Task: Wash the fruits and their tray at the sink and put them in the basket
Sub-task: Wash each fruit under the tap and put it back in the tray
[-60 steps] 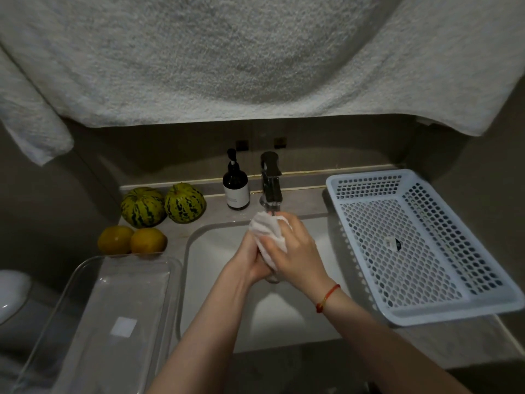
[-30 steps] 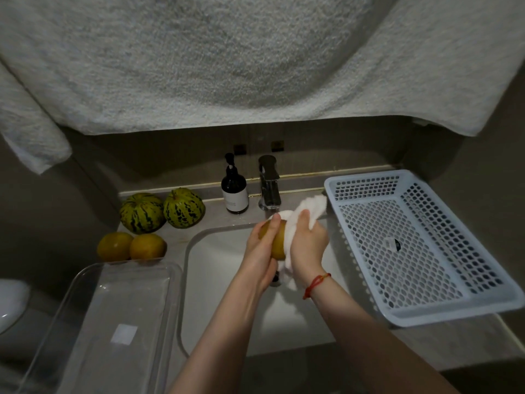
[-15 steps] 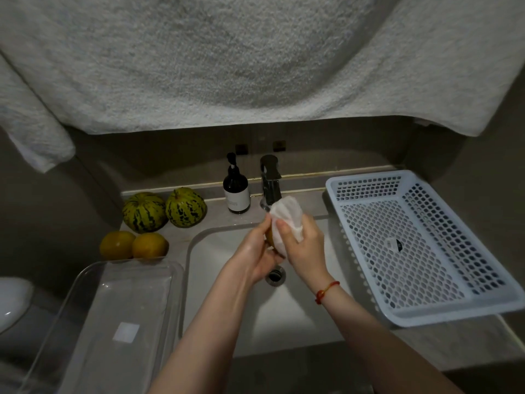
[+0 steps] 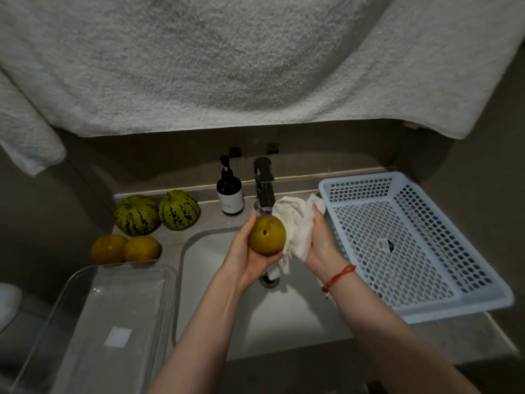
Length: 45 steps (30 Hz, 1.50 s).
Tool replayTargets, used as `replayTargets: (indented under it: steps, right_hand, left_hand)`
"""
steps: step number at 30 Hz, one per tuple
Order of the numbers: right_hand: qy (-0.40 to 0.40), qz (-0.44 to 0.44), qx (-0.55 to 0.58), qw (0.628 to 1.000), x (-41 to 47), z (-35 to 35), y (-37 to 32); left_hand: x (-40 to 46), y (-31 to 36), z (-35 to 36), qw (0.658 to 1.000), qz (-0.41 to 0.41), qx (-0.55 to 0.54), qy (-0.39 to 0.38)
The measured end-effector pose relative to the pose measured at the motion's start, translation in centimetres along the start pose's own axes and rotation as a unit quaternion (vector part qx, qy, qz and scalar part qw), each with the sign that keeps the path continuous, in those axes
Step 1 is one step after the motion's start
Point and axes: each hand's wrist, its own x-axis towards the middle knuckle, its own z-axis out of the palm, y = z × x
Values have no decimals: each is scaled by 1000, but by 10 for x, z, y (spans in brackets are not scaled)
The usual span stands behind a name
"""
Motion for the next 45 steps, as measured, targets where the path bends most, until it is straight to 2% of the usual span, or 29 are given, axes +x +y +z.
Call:
replayTargets:
  steps: [3, 6, 9, 11, 13, 14, 15, 17, 18, 19, 20, 23, 24, 27, 30, 32, 35, 39, 41, 43, 45]
  right_hand:
    - [-63, 39, 68, 995, -4, -7, -27]
    - [-101, 66, 38, 992, -11, -8, -50]
    - [-95, 83, 0, 992, -14, -4, -58]
    - [-79, 77, -23, 994, -14, -4, -61]
    - [-38, 55, -74, 995, -10, -8, -67]
    - [8, 31, -134, 990, -7, -14, -70]
    - [57, 5, -221, 974, -5, -20, -75]
    - [139, -59, -431, 890, 1, -34, -85]
    - [159, -88, -492, 851, 5, -40, -92]
    - [170, -109, -512, 835, 11, -46, -99]
    - [173, -112, -495, 844, 16, -51, -107]
    - [140, -47, -348, 926, 34, -66, -128]
    - [129, -23, -323, 937, 38, -72, -132]
    - [111, -2, -347, 931, 41, -89, -138]
    - [156, -69, -374, 912, 44, -90, -136]
    - [166, -77, -311, 933, 48, -84, -141]
    - [103, -32, -152, 982, 47, -72, -150]
    - [33, -2, 35, 999, 50, -69, -149]
    - [45, -11, 59, 997, 56, -79, -143]
    - [105, -20, -12, 994, 63, -97, -138]
    - [170, -6, -121, 978, 72, -119, -131]
  left_hand:
    - [-6, 12, -11, 999, 1, 37, -2]
    - [-12, 25, -17, 994, 1, 69, -81]
    - [-13, 33, -7, 983, -13, 83, -162]
    - [-13, 34, 7, 983, -26, 106, -146]
    - [-11, 32, 21, 989, -29, 125, -78]
    - [-7, 30, 27, 989, -26, 136, -45]
    - [-3, 28, 32, 989, -23, 146, -18]
    - [5, 23, 46, 986, -27, 162, 2]
    - [11, 21, 54, 985, -33, 170, -1]
    - [16, 19, 63, 984, -40, 175, -4]
    - [21, 18, 71, 984, -48, 172, -4]
    - [42, 19, 96, 987, -88, 135, 4]
    - [49, 20, 101, 987, -104, 121, 3]
    - [69, 18, 109, 987, -134, 89, 5]
    - [82, 11, 102, 987, -137, 89, 6]
    - [88, 10, 95, 986, -137, 97, -2]
    - [90, 12, 89, 985, -115, 130, -13]
    - [95, 20, 98, 983, -84, 166, -9]
    - [105, 23, 106, 962, -39, 268, 33]
    - [119, 22, 111, 910, 31, 405, 79]
    - [133, 15, 114, 859, 65, 496, 108]
